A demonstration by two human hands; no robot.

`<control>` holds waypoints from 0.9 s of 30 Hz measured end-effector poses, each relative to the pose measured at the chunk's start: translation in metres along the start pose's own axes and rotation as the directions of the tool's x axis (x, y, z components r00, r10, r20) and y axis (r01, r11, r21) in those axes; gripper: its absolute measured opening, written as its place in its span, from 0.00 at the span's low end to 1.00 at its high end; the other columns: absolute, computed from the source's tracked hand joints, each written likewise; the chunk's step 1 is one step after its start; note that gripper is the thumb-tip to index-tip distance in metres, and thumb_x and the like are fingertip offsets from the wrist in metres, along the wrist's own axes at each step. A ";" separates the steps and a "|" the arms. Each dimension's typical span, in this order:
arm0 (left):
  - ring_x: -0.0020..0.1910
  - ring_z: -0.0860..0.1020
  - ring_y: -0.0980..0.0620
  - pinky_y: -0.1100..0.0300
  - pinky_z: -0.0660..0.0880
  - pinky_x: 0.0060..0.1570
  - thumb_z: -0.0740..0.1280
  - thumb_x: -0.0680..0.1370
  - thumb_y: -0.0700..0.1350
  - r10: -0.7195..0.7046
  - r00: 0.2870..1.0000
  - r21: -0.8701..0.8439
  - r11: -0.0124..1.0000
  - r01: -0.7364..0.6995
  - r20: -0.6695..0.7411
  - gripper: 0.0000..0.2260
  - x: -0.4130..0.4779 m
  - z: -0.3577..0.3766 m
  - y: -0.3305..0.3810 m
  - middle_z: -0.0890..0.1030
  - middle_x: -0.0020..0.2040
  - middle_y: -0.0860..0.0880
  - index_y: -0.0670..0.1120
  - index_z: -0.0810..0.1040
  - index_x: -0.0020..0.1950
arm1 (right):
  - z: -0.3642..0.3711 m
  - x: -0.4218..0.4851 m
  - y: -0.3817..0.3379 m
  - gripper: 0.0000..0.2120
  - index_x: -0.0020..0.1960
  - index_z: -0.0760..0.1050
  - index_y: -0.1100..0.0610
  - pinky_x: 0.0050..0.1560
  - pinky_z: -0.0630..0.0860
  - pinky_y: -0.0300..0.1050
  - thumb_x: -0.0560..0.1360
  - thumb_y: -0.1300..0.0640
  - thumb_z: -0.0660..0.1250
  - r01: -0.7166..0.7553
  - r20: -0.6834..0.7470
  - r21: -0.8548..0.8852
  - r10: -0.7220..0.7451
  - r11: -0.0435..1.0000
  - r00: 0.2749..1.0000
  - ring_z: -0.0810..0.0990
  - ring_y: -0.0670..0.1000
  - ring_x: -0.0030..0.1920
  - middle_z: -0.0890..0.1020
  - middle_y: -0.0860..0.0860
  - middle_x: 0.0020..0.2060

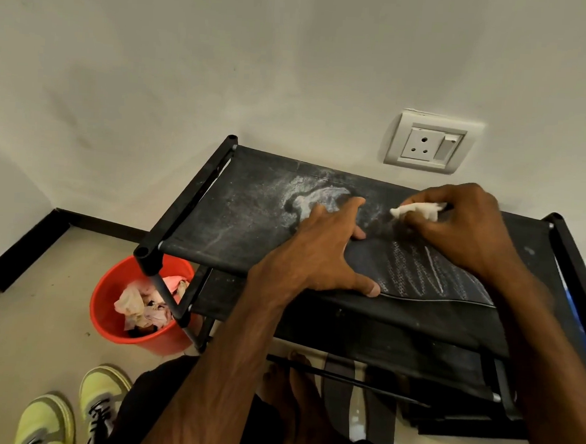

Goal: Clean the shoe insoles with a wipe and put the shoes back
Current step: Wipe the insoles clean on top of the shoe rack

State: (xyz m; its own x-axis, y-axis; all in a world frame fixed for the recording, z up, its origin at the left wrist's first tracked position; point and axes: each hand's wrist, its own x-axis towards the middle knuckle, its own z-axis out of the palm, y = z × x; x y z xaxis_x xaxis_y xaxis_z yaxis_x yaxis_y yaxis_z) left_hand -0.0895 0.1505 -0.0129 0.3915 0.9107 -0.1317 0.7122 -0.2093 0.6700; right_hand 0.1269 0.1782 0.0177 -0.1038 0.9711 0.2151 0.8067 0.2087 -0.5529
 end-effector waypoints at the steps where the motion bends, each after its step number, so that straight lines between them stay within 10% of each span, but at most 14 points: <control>1: 0.76 0.57 0.46 0.40 0.63 0.72 0.81 0.65 0.59 0.001 1.000 0.004 1.000 -0.001 0.000 0.57 0.000 -0.001 0.000 0.76 0.67 0.58 0.53 0.47 0.81 | -0.002 0.001 0.002 0.08 0.47 0.87 0.47 0.37 0.76 0.42 0.74 0.60 0.75 0.011 0.016 0.018 -0.011 1.000 1.000 0.82 0.46 0.38 0.86 0.46 0.38; 9: 0.76 0.58 0.49 0.45 0.61 0.73 0.81 0.66 0.57 -0.003 1.000 -0.003 1.000 0.003 -0.006 0.55 -0.002 -0.004 -0.002 0.76 0.68 0.58 0.53 0.49 0.82 | 0.005 -0.001 -0.006 0.11 0.48 0.87 0.46 0.37 0.73 0.26 0.74 0.62 0.76 0.078 0.165 0.034 -0.083 0.996 0.983 0.82 0.36 0.42 0.85 0.40 0.41; 21: 0.77 0.58 0.50 0.45 0.61 0.72 0.82 0.64 0.57 -0.016 1.000 -0.028 0.999 0.015 -0.017 0.56 0.000 -0.003 -0.002 0.77 0.67 0.59 0.54 0.48 0.82 | 0.013 -0.001 -0.023 0.15 0.51 0.87 0.46 0.52 0.84 0.50 0.74 0.65 0.72 0.162 0.419 -0.078 -0.115 0.984 0.901 0.84 0.47 0.50 0.87 0.46 0.50; 27: 0.76 0.59 0.51 0.46 0.62 0.71 0.82 0.65 0.56 -0.020 1.000 -0.059 0.998 0.019 -0.018 0.56 0.000 -0.001 -0.002 0.78 0.65 0.60 0.54 0.48 0.82 | 0.020 -0.001 -0.019 0.14 0.52 0.87 0.46 0.51 0.83 0.53 0.75 0.63 0.72 0.113 0.259 -0.168 -0.067 0.979 0.964 0.84 0.50 0.48 0.87 0.48 0.49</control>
State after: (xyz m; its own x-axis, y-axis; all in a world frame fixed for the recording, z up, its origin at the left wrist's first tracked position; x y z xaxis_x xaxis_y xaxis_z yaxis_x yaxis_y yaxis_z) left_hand -0.0917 0.1514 -0.0132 0.3668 0.9210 -0.1315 0.6835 -0.1709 0.7096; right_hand 0.0999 0.1751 0.0123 -0.3042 0.9519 0.0358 0.8759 0.2943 -0.3823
